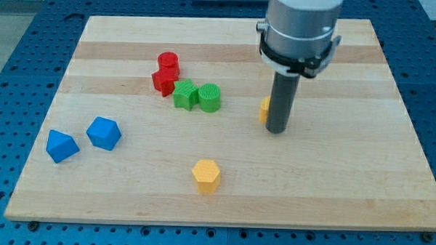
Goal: Move the yellow heart left a bit
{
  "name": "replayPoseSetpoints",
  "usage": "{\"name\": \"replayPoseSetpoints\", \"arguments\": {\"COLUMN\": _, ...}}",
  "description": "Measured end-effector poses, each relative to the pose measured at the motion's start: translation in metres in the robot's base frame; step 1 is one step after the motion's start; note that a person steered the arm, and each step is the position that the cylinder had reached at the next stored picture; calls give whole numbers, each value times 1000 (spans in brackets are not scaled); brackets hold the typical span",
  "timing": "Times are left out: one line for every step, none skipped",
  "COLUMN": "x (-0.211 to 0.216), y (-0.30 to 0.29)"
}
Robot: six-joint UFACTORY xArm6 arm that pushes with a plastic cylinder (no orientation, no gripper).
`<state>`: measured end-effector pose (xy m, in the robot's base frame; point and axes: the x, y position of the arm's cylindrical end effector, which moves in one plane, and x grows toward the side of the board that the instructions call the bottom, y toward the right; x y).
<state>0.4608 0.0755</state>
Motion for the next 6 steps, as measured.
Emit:
{"name": "replayPoseSetpoints", "arguments": {"x": -24, "y": 0}}
{"name": "replayPoseSetpoints", "arguments": {"x": -41, "y": 0}}
{"name": "replayPoseSetpoints", "arguments": {"x": -41, "y": 21}}
{"name": "replayPoseSetpoints", "arguments": {"x": -53, "y": 77}}
{"name": "replayPoseSetpoints", "arguments": {"x": -64, "y": 84}}
{"name": "replayPoseSetpoints", "arguments": {"x": -64, "y": 61}}
